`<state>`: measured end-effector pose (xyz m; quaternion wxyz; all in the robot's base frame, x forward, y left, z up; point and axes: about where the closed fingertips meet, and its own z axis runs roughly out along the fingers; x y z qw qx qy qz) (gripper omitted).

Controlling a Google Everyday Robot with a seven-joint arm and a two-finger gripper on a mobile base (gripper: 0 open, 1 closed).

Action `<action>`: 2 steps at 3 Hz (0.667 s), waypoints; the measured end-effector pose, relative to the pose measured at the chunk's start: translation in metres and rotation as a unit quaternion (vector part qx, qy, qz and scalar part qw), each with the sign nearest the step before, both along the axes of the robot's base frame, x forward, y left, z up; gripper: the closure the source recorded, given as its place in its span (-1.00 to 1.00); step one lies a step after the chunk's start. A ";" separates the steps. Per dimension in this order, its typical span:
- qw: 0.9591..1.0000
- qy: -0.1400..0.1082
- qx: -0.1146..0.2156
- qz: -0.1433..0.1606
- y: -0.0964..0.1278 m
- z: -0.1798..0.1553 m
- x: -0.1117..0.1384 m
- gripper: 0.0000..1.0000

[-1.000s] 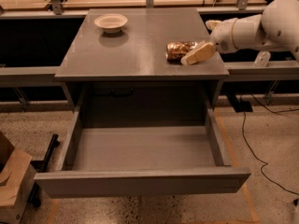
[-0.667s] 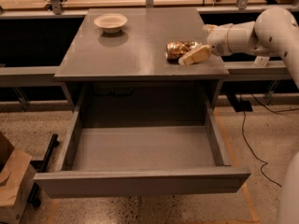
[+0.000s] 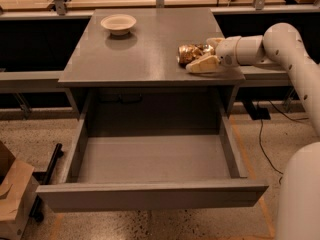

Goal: Place orange can into top drawer

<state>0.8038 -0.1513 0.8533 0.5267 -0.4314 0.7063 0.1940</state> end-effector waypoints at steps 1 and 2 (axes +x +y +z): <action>1.000 0.002 0.007 0.005 0.004 -0.006 -0.002 -0.19; 1.000 -0.015 0.008 0.009 0.004 0.005 -0.020 0.30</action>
Offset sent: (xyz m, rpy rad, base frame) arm -0.0502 -0.0007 0.0215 0.0140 -0.0768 0.0209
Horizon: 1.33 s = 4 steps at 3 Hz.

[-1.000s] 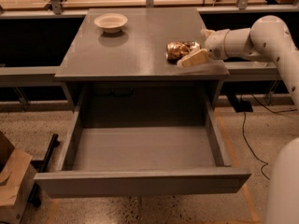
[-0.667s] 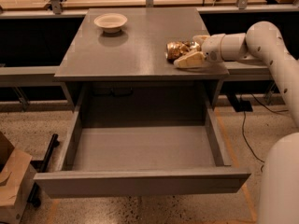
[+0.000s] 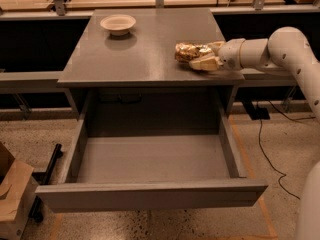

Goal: Place orange can into top drawer

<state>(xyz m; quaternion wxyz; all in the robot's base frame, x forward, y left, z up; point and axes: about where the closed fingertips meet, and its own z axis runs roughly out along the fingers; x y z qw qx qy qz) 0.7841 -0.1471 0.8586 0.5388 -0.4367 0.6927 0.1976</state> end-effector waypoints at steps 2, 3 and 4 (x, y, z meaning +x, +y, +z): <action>0.996 -0.016 -0.072 0.052 0.018 0.043 -0.098 1.00; 0.992 0.013 -0.100 0.075 0.031 0.054 -0.165 1.00; 0.991 0.018 -0.107 0.080 0.035 0.053 -0.174 1.00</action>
Offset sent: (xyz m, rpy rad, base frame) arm -0.1891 0.0300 0.0765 -0.3119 -0.0156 0.1918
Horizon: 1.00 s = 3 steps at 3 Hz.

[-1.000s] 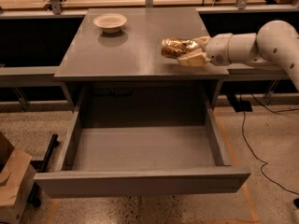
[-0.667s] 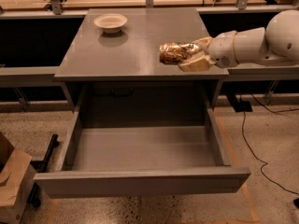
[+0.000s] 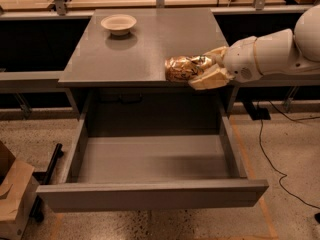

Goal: Place orange can into top drawer

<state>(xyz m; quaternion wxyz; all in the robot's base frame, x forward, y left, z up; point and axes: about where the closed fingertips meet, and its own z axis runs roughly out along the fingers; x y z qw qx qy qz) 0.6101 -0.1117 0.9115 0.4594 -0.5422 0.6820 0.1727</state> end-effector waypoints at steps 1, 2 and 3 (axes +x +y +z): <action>1.000 0.002 -0.011 0.011 0.003 -0.001 0.005 1.00; 0.999 0.026 -0.016 0.038 0.010 -0.030 -0.003 1.00; 0.997 0.059 -0.013 0.055 0.016 -0.075 -0.024 1.00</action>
Offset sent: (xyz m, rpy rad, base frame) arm -0.0169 0.0132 -0.0726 -0.0415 0.1202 0.1406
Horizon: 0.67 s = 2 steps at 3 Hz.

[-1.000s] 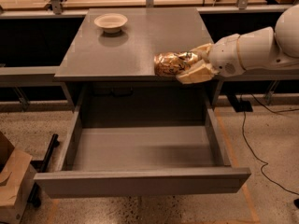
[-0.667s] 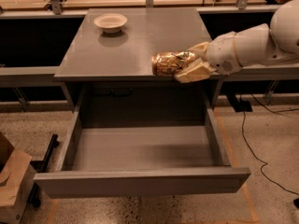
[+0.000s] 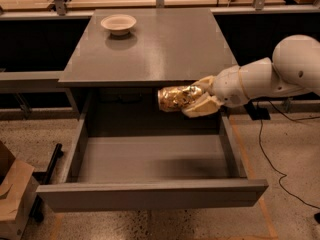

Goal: Place orange can into top drawer

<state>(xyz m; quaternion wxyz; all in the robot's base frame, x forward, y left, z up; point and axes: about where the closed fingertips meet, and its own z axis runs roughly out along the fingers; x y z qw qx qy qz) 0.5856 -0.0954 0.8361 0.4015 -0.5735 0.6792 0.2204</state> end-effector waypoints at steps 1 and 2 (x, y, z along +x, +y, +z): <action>0.999 0.047 -0.021 0.013 0.006 -0.072 -0.025 1.00; 0.995 0.091 -0.029 0.006 0.004 -0.142 -0.048 0.63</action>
Offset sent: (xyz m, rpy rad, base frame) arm -0.0773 -0.0041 -0.2286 -0.0780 0.2873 -0.0211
